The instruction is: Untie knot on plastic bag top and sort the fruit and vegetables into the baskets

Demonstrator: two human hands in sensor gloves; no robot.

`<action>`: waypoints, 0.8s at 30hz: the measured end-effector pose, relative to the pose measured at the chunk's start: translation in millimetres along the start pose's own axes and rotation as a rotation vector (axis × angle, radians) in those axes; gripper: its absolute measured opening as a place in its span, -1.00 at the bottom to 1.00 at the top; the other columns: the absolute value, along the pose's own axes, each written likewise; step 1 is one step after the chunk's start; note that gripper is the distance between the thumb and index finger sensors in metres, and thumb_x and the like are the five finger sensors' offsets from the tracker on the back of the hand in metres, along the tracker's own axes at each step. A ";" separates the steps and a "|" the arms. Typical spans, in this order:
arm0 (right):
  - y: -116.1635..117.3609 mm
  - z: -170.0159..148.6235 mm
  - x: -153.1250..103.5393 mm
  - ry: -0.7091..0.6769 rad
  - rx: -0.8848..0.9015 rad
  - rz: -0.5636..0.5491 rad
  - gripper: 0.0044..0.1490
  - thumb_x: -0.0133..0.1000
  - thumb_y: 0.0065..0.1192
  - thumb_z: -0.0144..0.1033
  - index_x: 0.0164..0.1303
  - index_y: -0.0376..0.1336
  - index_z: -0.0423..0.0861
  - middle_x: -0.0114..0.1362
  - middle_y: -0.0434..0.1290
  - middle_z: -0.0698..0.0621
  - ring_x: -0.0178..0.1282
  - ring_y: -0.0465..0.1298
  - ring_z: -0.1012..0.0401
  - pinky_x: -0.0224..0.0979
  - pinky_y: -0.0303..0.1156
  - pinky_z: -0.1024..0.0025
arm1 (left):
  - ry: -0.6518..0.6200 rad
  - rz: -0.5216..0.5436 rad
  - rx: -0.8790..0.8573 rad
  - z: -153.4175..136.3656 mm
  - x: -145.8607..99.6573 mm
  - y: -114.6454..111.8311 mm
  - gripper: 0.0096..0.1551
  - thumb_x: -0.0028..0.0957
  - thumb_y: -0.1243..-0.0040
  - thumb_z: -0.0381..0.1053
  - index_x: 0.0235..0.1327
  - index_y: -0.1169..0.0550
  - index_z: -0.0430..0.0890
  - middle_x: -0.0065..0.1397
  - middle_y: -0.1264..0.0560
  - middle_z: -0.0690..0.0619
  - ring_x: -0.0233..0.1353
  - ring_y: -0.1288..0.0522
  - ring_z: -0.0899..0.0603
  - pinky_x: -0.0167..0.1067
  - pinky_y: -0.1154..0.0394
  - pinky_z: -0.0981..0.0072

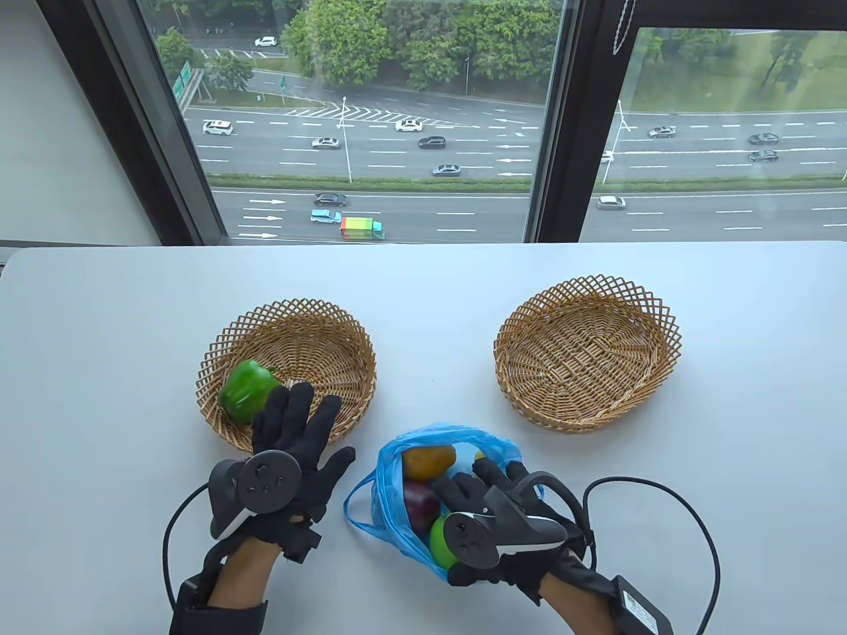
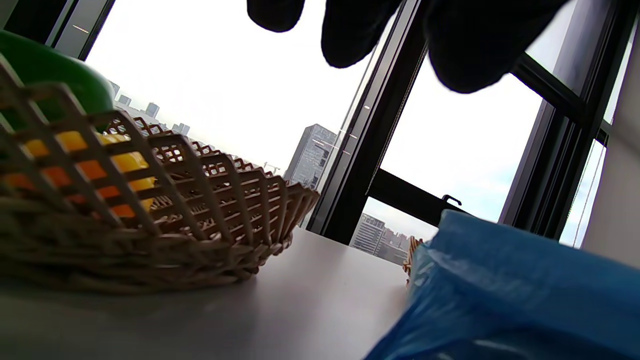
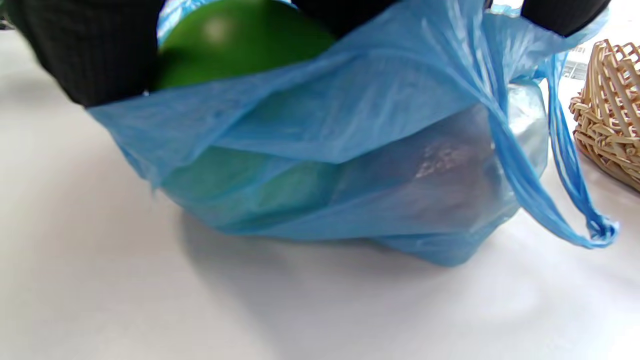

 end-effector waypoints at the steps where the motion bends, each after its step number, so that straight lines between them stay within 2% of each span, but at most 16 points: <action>1: 2.4 2.0 1.4 -0.003 -0.009 0.012 0.57 -0.04 0.34 0.50 0.83 -0.16 -0.32 0.77 0.09 -0.34 0.67 0.04 -0.47 0.43 0.08 -0.63 | 0.001 -0.002 0.002 0.0 0.0 -0.1 -0.09 0.02 -0.16 0.32 0.67 -0.27 0.05 0.77 0.00 -0.17 0.64 0.26 -0.37 0.41 0.19 -0.37; 5: 4.8 7.3 4.2 -0.003 -0.028 0.026 0.64 -0.05 0.36 0.48 0.81 -0.24 -0.40 0.76 0.04 -0.39 0.67 -0.01 -0.50 0.41 0.04 -0.67 | 0.002 -0.004 0.005 -0.4 -0.1 -0.2 -0.08 0.02 -0.16 0.33 0.67 -0.27 0.05 0.77 0.00 -0.17 0.64 0.26 -0.37 0.41 0.19 -0.37; 9: 6.3 7.6 4.3 -0.010 -0.029 0.051 0.59 -0.03 0.36 0.46 0.81 -0.19 -0.39 0.71 0.17 -0.32 0.67 0.10 -0.44 0.39 0.05 -0.68 | 0.005 -0.008 0.006 -0.8 -0.2 -0.4 -0.08 0.02 -0.16 0.33 0.67 -0.27 0.05 0.77 0.00 -0.16 0.64 0.26 -0.37 0.41 0.19 -0.37; 13: -0.4 6.8 1.0 -0.021 -0.053 -0.021 0.53 -0.04 0.37 0.45 0.80 -0.12 -0.34 0.68 0.22 -0.29 0.64 0.19 -0.38 0.38 0.06 -0.69 | 0.001 -0.007 0.008 -0.3 -0.2 -0.5 -0.08 0.02 -0.16 0.33 0.67 -0.26 0.06 0.77 0.00 -0.16 0.64 0.25 -0.37 0.41 0.19 -0.37; 17: -11.7 0.0 -5.7 -0.007 0.004 -0.087 0.47 -0.03 0.37 0.45 0.79 -0.06 -0.30 0.67 0.20 -0.32 0.59 0.25 -0.40 0.37 0.07 -0.69 | 0.001 0.004 0.010 -1.4 -0.2 0.8 -0.08 0.02 -0.16 0.33 0.67 -0.27 0.05 0.77 0.00 -0.16 0.64 0.25 -0.36 0.41 0.19 -0.37; 24: -32.3 -18.5 -17.1 0.064 0.047 -0.225 0.40 0.02 0.27 0.47 0.77 -0.02 -0.30 0.65 0.20 -0.36 0.52 0.34 -0.37 0.38 0.11 -0.64 | 0.011 0.004 0.010 -4.2 0.1 1.4 -0.09 0.02 -0.16 0.32 0.66 -0.27 0.06 0.77 0.00 -0.16 0.64 0.25 -0.37 0.41 0.19 -0.37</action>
Point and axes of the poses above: the tracker on the back of each hand, its own z axis roughly to the thumb side, its own x axis roughly from the wrist to the fingertips, y = z × x, the point moved 4 cm from there along x, roughly from the wrist to the fingertips
